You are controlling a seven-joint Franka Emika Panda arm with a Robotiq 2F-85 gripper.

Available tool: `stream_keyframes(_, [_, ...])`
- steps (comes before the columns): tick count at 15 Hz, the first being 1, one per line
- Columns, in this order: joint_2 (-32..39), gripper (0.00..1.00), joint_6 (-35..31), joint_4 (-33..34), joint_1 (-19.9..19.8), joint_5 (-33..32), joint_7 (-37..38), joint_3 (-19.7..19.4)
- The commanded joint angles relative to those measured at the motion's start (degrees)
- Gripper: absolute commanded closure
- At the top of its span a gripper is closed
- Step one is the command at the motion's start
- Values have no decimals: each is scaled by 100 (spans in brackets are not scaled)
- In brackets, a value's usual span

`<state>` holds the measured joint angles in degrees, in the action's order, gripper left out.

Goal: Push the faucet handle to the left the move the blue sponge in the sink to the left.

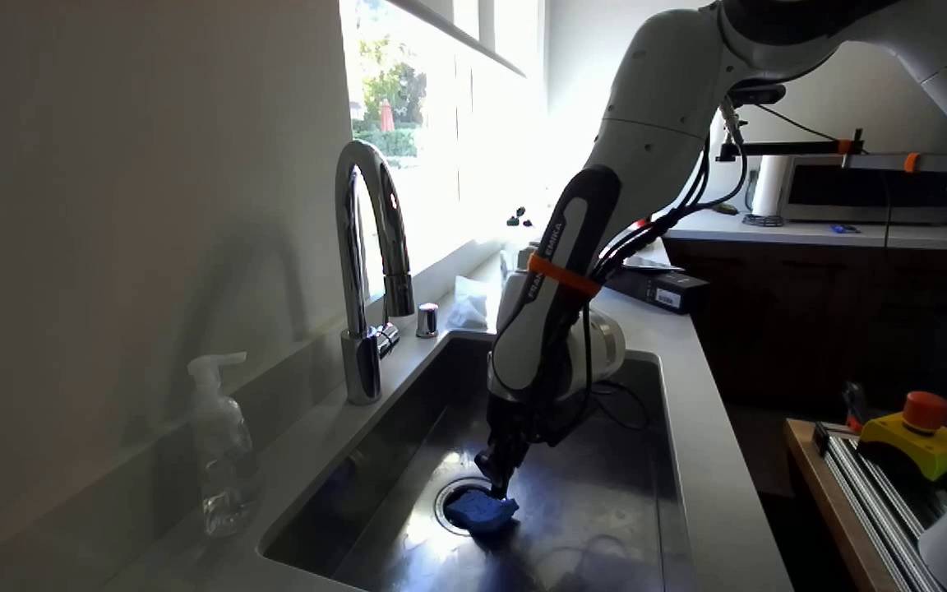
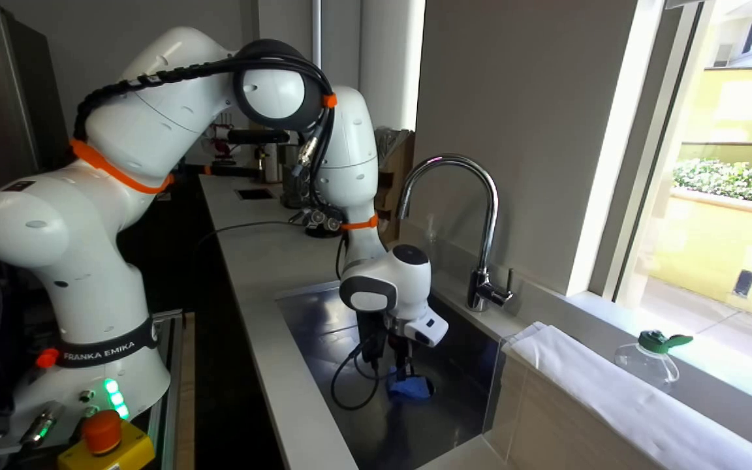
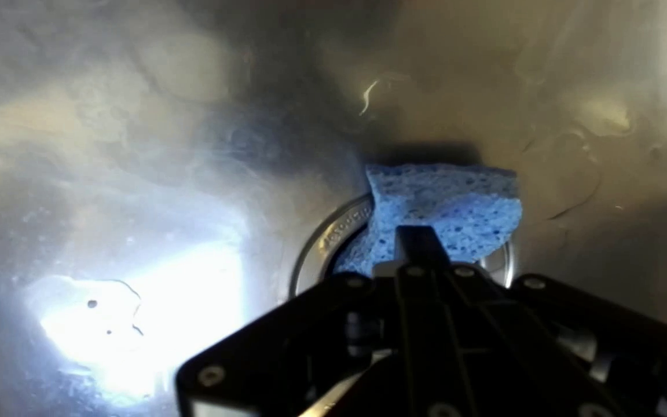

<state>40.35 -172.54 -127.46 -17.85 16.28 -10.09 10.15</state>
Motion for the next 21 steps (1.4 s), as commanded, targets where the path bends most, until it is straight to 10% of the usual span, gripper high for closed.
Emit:
stream_keyframes(1, [24, 100, -141, 44, -260, -104, 84, 285])
stream_keyframes(21, [674, 100, -36, 527, -99, -309, 190, 179])
